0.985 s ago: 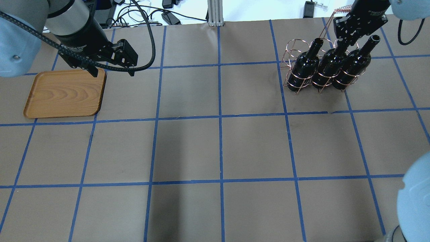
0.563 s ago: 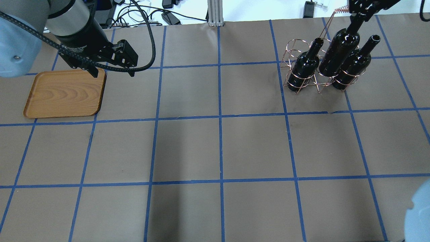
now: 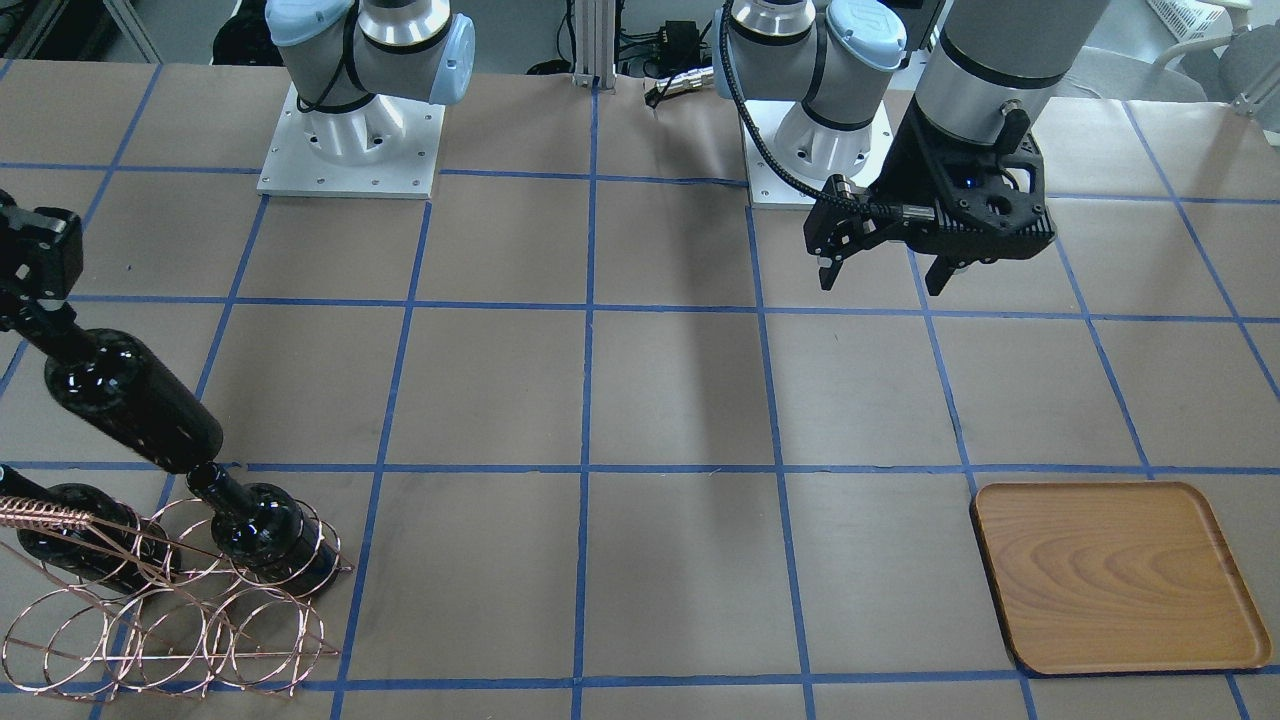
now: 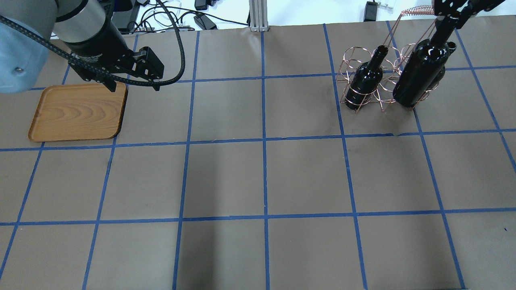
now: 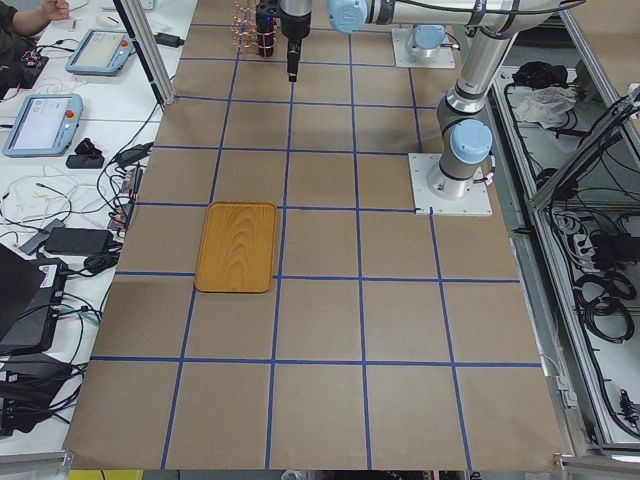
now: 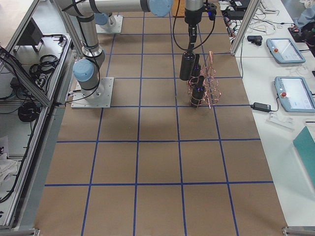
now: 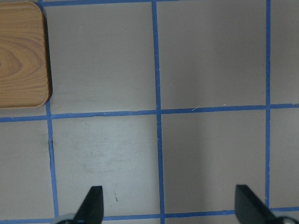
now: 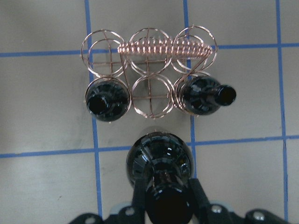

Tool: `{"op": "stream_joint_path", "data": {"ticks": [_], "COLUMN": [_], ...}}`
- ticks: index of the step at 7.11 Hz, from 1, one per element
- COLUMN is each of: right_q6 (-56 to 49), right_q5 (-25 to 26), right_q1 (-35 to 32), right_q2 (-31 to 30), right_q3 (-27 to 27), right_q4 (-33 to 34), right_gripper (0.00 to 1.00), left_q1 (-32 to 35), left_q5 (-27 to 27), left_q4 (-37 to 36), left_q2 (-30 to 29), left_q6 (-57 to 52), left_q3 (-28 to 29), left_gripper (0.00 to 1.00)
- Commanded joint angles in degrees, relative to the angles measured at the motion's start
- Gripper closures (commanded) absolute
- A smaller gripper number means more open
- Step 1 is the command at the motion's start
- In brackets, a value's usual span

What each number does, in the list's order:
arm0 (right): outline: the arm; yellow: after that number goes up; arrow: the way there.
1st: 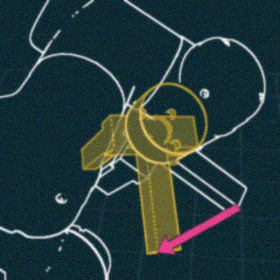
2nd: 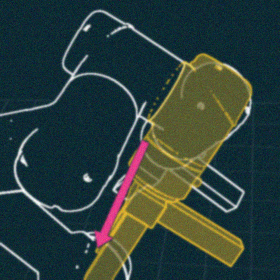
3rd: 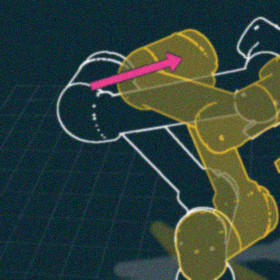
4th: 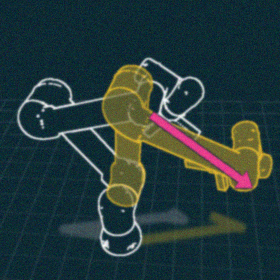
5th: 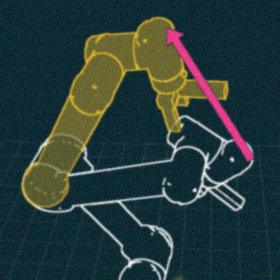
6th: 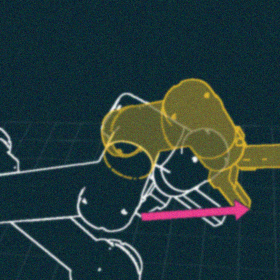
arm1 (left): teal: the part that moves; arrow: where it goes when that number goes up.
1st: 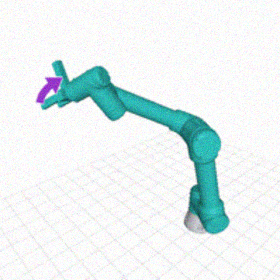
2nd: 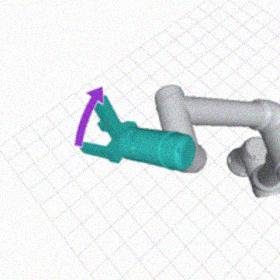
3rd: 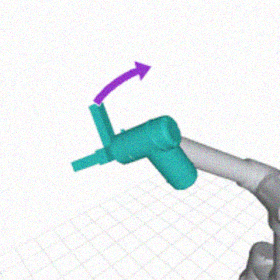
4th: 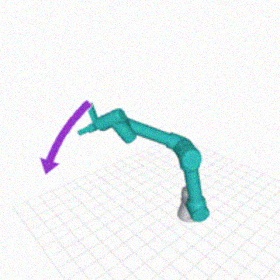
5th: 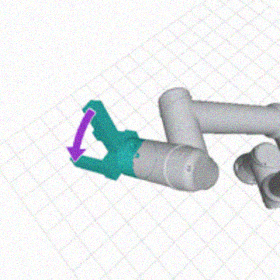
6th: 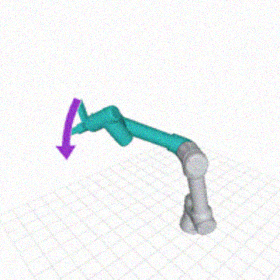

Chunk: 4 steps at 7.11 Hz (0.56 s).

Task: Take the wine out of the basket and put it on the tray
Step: 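Grasp a dark wine bottle neck with the right gripper and lift it out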

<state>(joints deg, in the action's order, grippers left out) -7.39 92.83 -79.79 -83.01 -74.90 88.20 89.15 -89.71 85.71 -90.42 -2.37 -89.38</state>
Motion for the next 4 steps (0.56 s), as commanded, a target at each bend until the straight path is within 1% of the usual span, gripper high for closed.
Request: {"op": "stream_joint_path", "data": {"ticks": [1, 2, 3, 4], "right_q6": [10.6, 18.2, 25.6, 32.3], "right_q5": [0.6, 0.2, 0.1, 0.7], "right_q1": [-6.9, -10.9, -15.3, -21.2], "right_q2": [-2.2, -1.5, 0.5, 2.2], "right_q3": [-5.1, -5.3, -5.3, -5.3], "right_q4": [0.0, 0.3, 2.5, 3.9], "right_gripper": [1.00, 1.00, 1.00, 1.00], "left_q1": [-0.5, -0.6, -0.7, -1.9], "left_q5": [-0.4, -0.5, -0.6, -0.6], "left_q4": [0.0, 0.1, -0.1, 0.0], "left_q2": [0.2, 0.2, 0.2, 0.2], "left_q6": [0.0, 0.0, -0.1, -0.1], "left_q3": [0.0, 0.1, 0.1, 0.2], "left_gripper": [0.00, 0.00, 0.00, 0.00]}}
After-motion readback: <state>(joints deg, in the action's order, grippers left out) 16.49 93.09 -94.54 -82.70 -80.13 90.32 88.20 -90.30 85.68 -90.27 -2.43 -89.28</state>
